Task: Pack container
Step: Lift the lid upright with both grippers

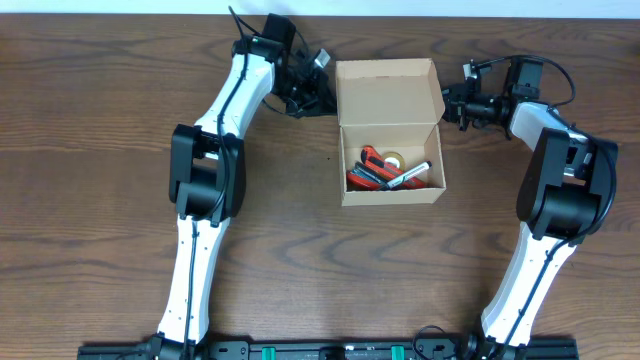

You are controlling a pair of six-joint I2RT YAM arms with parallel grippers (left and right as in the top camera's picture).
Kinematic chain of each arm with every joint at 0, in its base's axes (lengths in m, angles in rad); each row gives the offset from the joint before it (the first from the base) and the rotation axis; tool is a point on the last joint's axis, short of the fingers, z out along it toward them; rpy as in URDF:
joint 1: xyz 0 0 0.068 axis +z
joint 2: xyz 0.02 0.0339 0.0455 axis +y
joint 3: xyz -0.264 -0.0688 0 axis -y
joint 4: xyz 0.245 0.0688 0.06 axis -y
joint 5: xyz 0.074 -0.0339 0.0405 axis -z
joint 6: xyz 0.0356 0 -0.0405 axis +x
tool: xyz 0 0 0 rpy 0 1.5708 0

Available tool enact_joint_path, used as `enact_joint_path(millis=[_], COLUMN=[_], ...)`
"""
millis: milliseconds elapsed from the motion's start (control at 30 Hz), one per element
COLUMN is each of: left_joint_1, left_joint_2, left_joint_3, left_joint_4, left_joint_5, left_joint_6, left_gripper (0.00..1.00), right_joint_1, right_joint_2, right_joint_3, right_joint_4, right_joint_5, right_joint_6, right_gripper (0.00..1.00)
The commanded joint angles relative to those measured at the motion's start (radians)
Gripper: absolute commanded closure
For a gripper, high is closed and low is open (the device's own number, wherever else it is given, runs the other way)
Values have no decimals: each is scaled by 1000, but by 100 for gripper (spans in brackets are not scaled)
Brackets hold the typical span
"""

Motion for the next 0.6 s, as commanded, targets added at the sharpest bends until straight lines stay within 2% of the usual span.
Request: enact_joint_path(millis=[0, 567], left_joint_1=[16, 19], left_joint_2=[-1, -33], left_joint_3=[-3, 26], left_joint_4=[0, 8], left_joint_5=[53, 135], left_joint_6=[19, 48], left_gripper=[94, 94], right_joint_1=[-3, 0], right_joint_2=[4, -105], right_joint_3=[26, 54], right_joint_4=[3, 2], right_joint_5=[-74, -74], right_joint_6=[16, 17], right_gripper=[99, 99])
